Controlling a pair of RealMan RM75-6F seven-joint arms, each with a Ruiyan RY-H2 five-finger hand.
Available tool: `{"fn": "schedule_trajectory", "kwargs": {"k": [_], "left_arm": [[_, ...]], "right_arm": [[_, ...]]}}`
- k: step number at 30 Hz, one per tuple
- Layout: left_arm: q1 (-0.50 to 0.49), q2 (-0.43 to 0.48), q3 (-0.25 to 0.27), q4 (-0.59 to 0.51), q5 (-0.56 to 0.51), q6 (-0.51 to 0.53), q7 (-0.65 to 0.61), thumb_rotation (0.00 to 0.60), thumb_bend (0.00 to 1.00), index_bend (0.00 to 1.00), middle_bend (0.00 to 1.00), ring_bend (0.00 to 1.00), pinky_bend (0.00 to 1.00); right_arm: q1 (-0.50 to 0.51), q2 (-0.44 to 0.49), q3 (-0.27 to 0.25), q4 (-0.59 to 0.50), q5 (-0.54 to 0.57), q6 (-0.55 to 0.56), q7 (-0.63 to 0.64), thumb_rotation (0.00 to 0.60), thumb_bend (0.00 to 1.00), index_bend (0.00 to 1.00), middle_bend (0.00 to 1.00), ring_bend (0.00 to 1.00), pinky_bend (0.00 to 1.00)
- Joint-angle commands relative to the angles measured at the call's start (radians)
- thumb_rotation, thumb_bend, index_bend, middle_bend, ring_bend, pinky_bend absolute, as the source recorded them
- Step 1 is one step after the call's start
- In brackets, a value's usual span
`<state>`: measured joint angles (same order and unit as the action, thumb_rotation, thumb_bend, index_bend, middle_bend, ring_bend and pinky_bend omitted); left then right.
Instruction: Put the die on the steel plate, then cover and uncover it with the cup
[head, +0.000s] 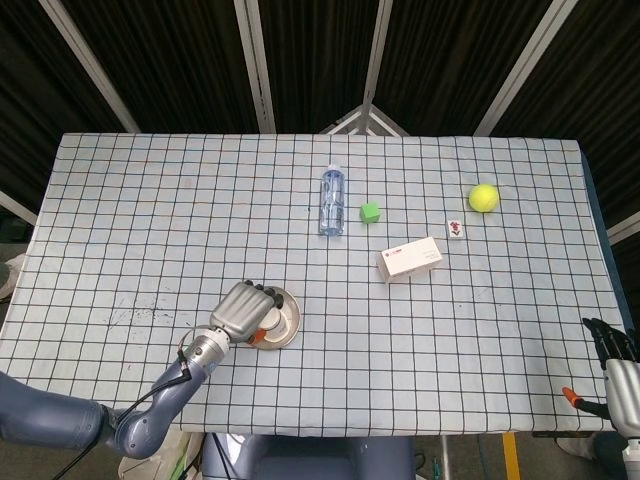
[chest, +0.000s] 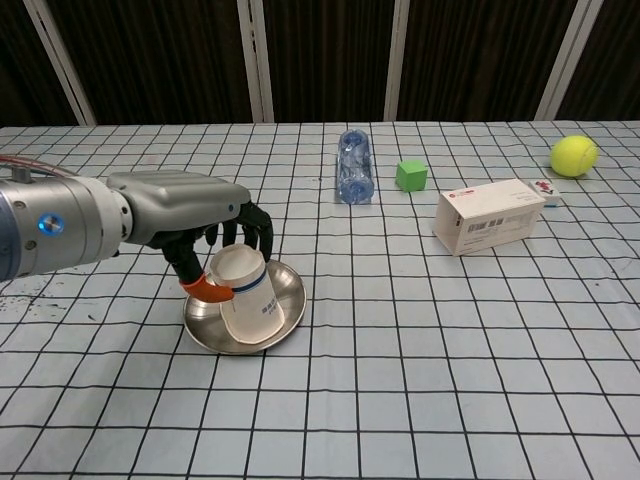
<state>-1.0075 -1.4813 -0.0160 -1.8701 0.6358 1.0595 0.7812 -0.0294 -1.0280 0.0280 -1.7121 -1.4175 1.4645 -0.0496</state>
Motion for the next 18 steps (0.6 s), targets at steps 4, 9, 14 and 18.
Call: {"fn": "schedule_trajectory", "kwargs": {"k": [4, 9, 14, 18], "left_arm": [[-0.013, -0.004, -0.011, 0.011, -0.02, 0.042, 0.039, 0.6, 0.48, 0.49, 0.46, 0.34, 0.33], [-0.03, -0.035, -0.016, 0.06, -0.026, 0.07, 0.092, 0.6, 0.48, 0.49, 0.46, 0.34, 0.33], [-0.039, -0.086, -0.026, 0.129, -0.012, 0.082, 0.109, 0.6, 0.49, 0.49, 0.46, 0.34, 0.33], [-0.043, -0.14, -0.031, 0.197, 0.012, 0.08, 0.109, 0.6, 0.49, 0.49, 0.46, 0.34, 0.33]], "right_arm": [[0.002, -0.001, -0.001, 0.001, -0.001, -0.004, -0.001, 0.6, 0.04, 0.11, 0.12, 0.13, 0.06], [0.003, -0.003, -0.001, 0.002, 0.002, -0.008, -0.002, 0.6, 0.04, 0.11, 0.12, 0.13, 0.06], [0.002, -0.002, -0.001, 0.003, 0.003, -0.008, 0.002, 0.6, 0.04, 0.11, 0.12, 0.13, 0.06], [0.004, -0.002, -0.002, 0.005, 0.004, -0.011, 0.001, 0.6, 0.04, 0.11, 0.12, 0.13, 0.06]]}}
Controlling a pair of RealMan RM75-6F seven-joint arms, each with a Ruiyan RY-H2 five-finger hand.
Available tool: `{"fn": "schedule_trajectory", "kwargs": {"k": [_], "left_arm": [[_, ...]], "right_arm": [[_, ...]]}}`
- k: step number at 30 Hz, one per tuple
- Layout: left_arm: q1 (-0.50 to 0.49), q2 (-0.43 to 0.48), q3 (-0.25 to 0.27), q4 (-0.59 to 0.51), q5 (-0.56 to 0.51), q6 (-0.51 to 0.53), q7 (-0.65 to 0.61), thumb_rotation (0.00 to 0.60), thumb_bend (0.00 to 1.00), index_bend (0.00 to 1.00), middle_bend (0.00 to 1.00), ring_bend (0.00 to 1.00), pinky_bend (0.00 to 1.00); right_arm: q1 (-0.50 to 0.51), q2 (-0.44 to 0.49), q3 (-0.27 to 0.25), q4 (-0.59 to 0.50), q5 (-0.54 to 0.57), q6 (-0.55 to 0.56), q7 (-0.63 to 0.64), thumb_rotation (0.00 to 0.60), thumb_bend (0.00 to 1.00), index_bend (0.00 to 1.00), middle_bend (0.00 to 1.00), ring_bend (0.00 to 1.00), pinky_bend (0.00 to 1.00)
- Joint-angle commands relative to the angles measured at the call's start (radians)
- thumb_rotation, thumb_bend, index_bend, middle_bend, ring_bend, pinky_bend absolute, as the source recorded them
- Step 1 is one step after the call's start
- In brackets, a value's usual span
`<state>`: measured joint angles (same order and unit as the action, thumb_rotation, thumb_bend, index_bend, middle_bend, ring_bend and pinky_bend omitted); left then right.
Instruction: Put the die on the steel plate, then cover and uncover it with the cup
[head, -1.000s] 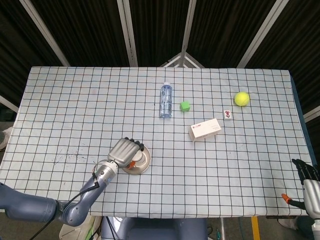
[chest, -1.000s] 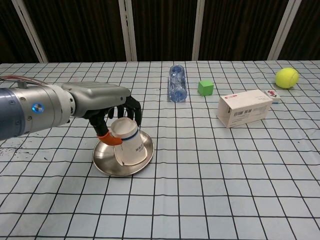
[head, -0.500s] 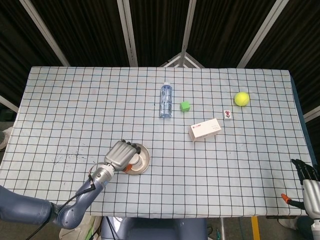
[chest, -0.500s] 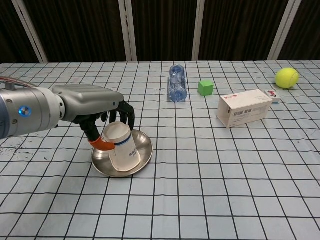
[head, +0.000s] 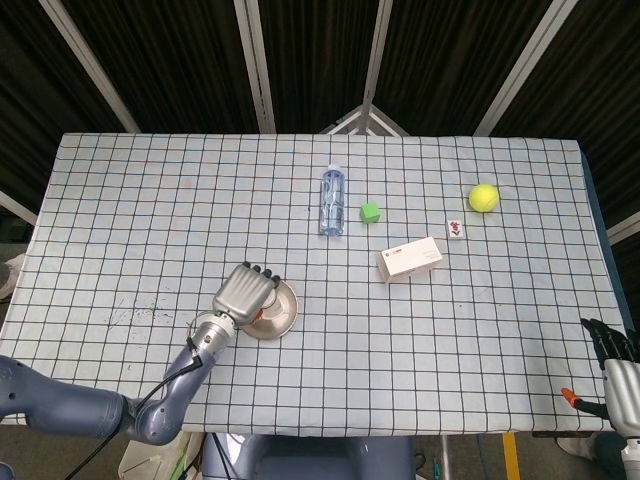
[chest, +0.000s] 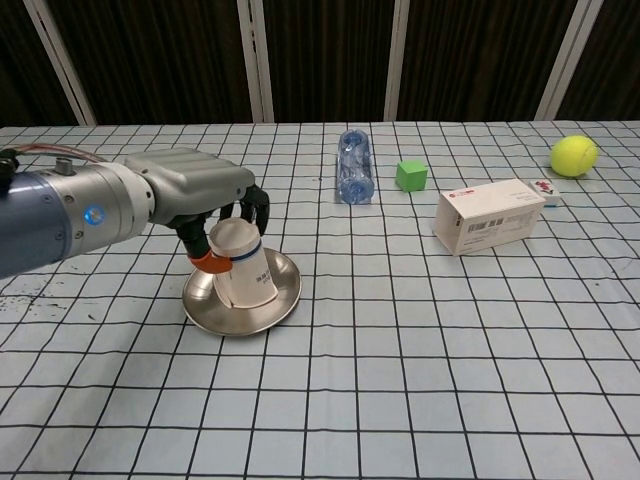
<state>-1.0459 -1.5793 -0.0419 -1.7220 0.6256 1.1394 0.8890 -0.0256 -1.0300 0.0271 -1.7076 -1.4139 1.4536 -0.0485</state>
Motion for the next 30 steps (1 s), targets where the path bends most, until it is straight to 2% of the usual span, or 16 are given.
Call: {"fn": "schedule_trajectory", "kwargs": {"k": [1, 8, 17, 26, 30], "left_arm": [[-0.003, -0.054, -0.006, 0.063, 0.037, -0.001, -0.005, 0.6, 0.49, 0.49, 0.46, 0.34, 0.33], [0.017, -0.117, 0.01, 0.124, 0.151, -0.019, -0.065, 0.6, 0.49, 0.49, 0.46, 0.34, 0.33], [0.053, -0.097, 0.039, 0.074, 0.23, -0.032, -0.11, 0.6, 0.49, 0.49, 0.46, 0.34, 0.33], [0.086, -0.018, 0.049, -0.029, 0.166, -0.078, -0.155, 0.6, 0.49, 0.49, 0.46, 0.34, 0.33], [0.085, 0.032, 0.047, -0.069, 0.144, -0.076, -0.138, 0.6, 0.49, 0.49, 0.46, 0.34, 0.33]], "right_arm": [[0.0, 0.001, -0.001, 0.0, -0.001, 0.0, 0.0, 0.6, 0.04, 0.11, 0.12, 0.13, 0.06], [-0.002, 0.002, 0.001, 0.0, 0.002, 0.003, 0.0, 0.6, 0.04, 0.11, 0.12, 0.13, 0.06], [0.0, 0.0, -0.002, -0.002, -0.006, 0.003, -0.004, 0.6, 0.04, 0.11, 0.12, 0.13, 0.06], [0.0, -0.001, -0.002, -0.004, -0.006, 0.003, -0.007, 0.6, 0.04, 0.11, 0.12, 0.13, 0.06], [0.001, -0.003, -0.003, -0.004, -0.006, 0.0, -0.01, 0.6, 0.04, 0.11, 0.12, 0.13, 0.06]]}}
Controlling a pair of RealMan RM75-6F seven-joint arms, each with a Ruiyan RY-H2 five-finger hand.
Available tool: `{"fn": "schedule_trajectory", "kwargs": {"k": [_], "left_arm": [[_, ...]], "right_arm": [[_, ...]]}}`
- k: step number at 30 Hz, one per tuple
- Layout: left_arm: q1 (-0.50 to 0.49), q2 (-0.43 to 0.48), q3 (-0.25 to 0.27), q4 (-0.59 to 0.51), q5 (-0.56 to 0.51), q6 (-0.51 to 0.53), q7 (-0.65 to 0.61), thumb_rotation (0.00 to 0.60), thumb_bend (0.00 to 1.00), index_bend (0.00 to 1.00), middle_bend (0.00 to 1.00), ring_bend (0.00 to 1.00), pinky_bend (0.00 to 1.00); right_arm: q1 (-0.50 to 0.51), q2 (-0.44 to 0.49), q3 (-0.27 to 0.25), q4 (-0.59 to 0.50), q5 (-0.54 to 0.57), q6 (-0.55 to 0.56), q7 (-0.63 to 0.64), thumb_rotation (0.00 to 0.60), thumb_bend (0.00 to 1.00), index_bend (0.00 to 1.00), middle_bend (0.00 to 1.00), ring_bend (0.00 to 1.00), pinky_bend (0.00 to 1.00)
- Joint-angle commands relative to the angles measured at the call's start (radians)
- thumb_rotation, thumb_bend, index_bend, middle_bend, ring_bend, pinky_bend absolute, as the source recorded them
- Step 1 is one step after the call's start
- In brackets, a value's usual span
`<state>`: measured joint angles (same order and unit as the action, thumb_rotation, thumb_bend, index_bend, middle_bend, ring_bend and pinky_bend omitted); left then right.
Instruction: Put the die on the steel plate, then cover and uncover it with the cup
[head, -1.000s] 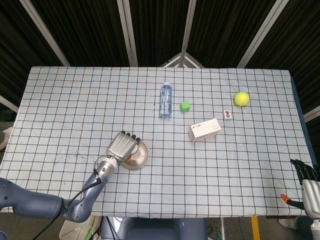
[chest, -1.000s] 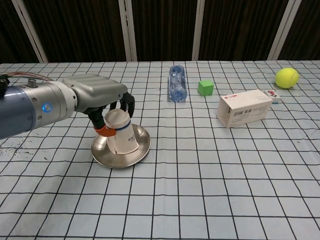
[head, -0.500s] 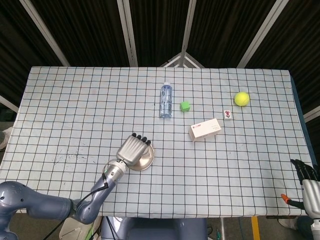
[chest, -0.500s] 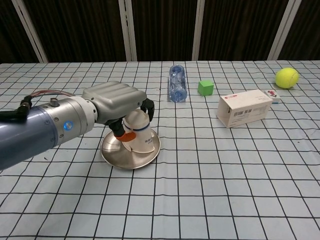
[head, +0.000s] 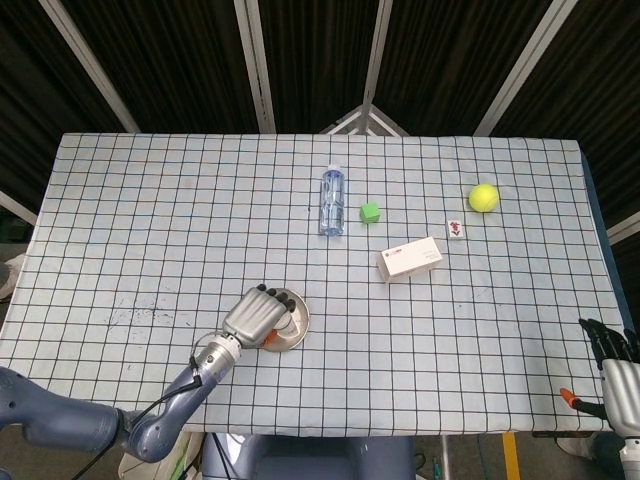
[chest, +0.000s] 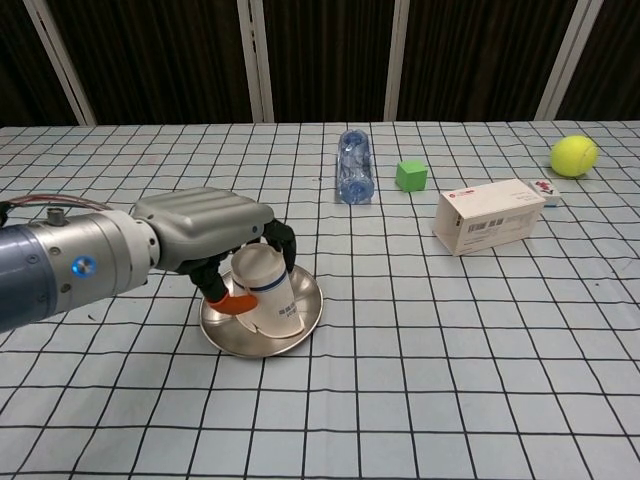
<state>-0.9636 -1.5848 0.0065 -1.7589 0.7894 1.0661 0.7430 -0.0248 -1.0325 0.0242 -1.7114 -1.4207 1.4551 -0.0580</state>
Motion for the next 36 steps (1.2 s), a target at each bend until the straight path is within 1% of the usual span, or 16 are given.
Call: {"fn": "schedule_trajectory", "kwargs": {"k": [1, 5, 10, 14, 18, 22, 25, 32, 36], "left_arm": [[0.003, 0.048, -0.001, -0.04, -0.024, -0.001, 0.012, 0.6, 0.49, 0.49, 0.46, 0.34, 0.33], [0.003, 0.07, -0.003, -0.047, -0.042, 0.002, 0.023, 0.6, 0.49, 0.49, 0.46, 0.34, 0.33], [-0.001, 0.063, -0.028, -0.014, -0.045, 0.002, 0.013, 0.6, 0.49, 0.49, 0.46, 0.34, 0.34], [-0.012, 0.028, -0.047, 0.056, -0.011, 0.01, 0.015, 0.6, 0.49, 0.49, 0.46, 0.34, 0.34], [-0.02, -0.027, -0.06, 0.136, 0.035, 0.012, 0.005, 0.6, 0.49, 0.49, 0.46, 0.34, 0.34], [-0.017, -0.072, -0.062, 0.185, 0.08, 0.014, -0.02, 0.6, 0.49, 0.49, 0.46, 0.34, 0.34], [-0.013, -0.098, -0.054, 0.214, 0.104, 0.008, -0.031, 0.6, 0.49, 0.49, 0.46, 0.34, 0.34], [0.003, -0.106, -0.052, 0.212, 0.15, 0.002, -0.077, 0.6, 0.49, 0.49, 0.46, 0.34, 0.34], [0.02, -0.07, -0.044, 0.163, 0.147, -0.022, -0.111, 0.6, 0.49, 0.49, 0.46, 0.34, 0.34]], "right_arm": [[0.001, -0.001, 0.0, 0.0, 0.001, -0.002, -0.002, 0.6, 0.04, 0.11, 0.12, 0.13, 0.06], [0.001, -0.002, -0.001, -0.001, 0.001, -0.002, -0.004, 0.6, 0.04, 0.11, 0.12, 0.13, 0.06], [0.001, -0.004, -0.002, -0.002, -0.001, -0.003, -0.009, 0.6, 0.04, 0.11, 0.12, 0.13, 0.06], [0.002, -0.005, -0.002, 0.0, 0.003, -0.006, -0.009, 0.6, 0.04, 0.11, 0.12, 0.13, 0.06], [0.003, -0.006, -0.001, 0.003, 0.006, -0.009, -0.009, 0.6, 0.04, 0.11, 0.12, 0.13, 0.06], [0.003, -0.005, 0.001, 0.004, 0.008, -0.007, -0.005, 0.6, 0.04, 0.11, 0.12, 0.13, 0.06], [0.003, -0.004, 0.001, 0.004, 0.008, -0.008, -0.003, 0.6, 0.04, 0.11, 0.12, 0.13, 0.06], [0.004, -0.004, 0.0, 0.002, 0.003, -0.006, -0.005, 0.6, 0.04, 0.11, 0.12, 0.13, 0.06], [0.002, -0.004, 0.0, 0.002, 0.001, -0.003, -0.003, 0.6, 0.04, 0.11, 0.12, 0.13, 0.06]]}}
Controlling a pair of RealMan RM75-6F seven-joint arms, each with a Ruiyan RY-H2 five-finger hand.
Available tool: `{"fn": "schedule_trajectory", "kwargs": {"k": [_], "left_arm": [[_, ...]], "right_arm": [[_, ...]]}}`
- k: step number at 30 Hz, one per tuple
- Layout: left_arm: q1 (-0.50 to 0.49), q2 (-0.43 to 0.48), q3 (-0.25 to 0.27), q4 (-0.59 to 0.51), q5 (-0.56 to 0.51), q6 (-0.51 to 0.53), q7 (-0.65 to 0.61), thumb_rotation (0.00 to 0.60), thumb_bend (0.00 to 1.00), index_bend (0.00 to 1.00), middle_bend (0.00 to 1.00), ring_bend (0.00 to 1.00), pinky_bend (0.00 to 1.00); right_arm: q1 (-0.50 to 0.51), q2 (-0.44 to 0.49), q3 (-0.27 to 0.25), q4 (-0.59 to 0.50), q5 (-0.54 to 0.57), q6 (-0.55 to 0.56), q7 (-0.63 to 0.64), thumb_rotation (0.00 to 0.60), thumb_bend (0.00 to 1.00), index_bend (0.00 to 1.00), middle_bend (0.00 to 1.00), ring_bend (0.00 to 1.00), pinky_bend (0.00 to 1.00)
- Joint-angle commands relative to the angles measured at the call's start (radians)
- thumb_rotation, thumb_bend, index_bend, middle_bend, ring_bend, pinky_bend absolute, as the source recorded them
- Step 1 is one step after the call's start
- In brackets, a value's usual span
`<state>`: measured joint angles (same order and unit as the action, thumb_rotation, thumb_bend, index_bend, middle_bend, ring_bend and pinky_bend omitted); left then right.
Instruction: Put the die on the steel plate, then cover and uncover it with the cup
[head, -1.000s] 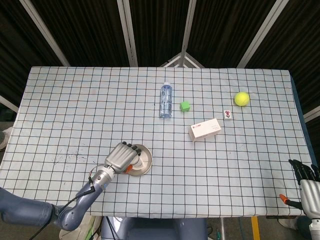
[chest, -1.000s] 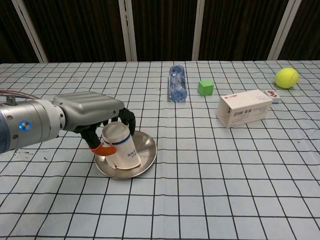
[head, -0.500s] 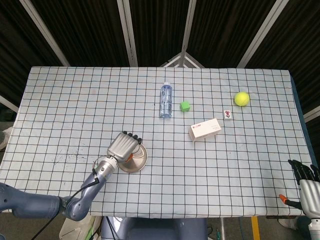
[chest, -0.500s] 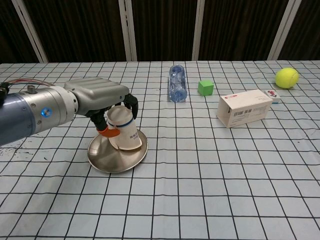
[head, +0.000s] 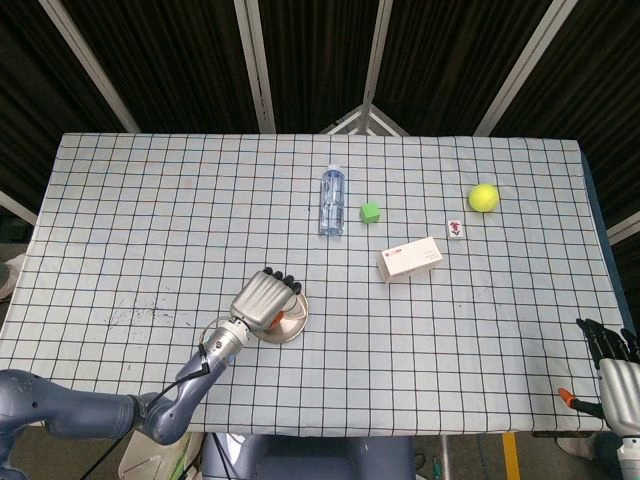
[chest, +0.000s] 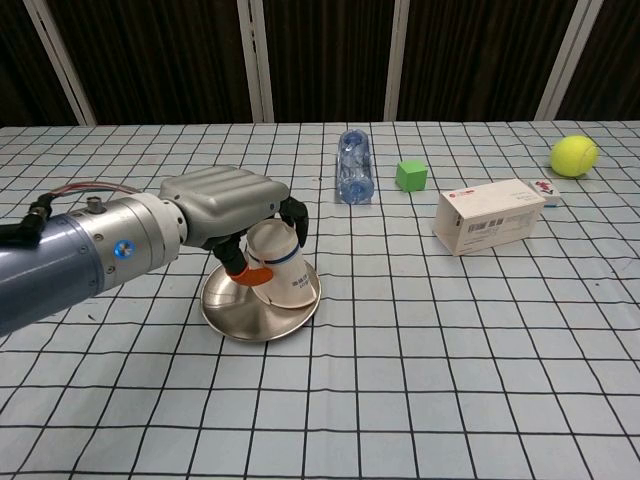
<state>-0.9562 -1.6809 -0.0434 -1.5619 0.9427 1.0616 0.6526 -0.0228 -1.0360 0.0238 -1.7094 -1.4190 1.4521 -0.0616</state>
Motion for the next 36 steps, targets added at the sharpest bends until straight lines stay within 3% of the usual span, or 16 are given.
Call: {"fn": "schedule_trajectory", "kwargs": {"k": [1, 7, 15, 22, 27, 36], "left_arm": [[0.017, 0.041, 0.008, -0.054, -0.017, -0.027, -0.026, 0.6, 0.49, 0.5, 0.46, 0.34, 0.34], [0.029, 0.163, 0.006, -0.189, -0.128, -0.08, -0.039, 0.6, 0.5, 0.5, 0.47, 0.34, 0.33], [0.016, 0.247, 0.008, -0.245, -0.195, -0.093, -0.005, 0.6, 0.5, 0.5, 0.47, 0.34, 0.34], [0.0, 0.203, -0.017, -0.19, -0.192, -0.089, -0.005, 0.6, 0.5, 0.51, 0.47, 0.34, 0.34], [-0.013, 0.12, -0.044, -0.11, -0.12, -0.059, -0.015, 0.6, 0.5, 0.51, 0.47, 0.34, 0.34], [-0.009, 0.04, -0.026, -0.044, -0.001, -0.025, -0.019, 0.6, 0.5, 0.51, 0.47, 0.34, 0.34]], "right_arm": [[0.0, 0.0, 0.0, 0.0, -0.001, 0.001, 0.0, 0.6, 0.04, 0.11, 0.12, 0.13, 0.06], [0.0, 0.0, -0.002, -0.003, -0.004, 0.0, -0.001, 0.6, 0.04, 0.11, 0.12, 0.13, 0.06], [0.001, -0.001, -0.004, -0.008, -0.003, -0.004, -0.011, 0.6, 0.04, 0.11, 0.12, 0.13, 0.06], [0.003, -0.002, -0.004, -0.006, 0.006, -0.011, -0.013, 0.6, 0.04, 0.11, 0.12, 0.13, 0.06], [0.003, -0.001, -0.002, -0.004, 0.012, -0.013, -0.009, 0.6, 0.04, 0.11, 0.12, 0.13, 0.06], [0.002, 0.004, -0.003, -0.006, 0.009, -0.012, 0.0, 0.6, 0.04, 0.11, 0.12, 0.13, 0.06]]}}
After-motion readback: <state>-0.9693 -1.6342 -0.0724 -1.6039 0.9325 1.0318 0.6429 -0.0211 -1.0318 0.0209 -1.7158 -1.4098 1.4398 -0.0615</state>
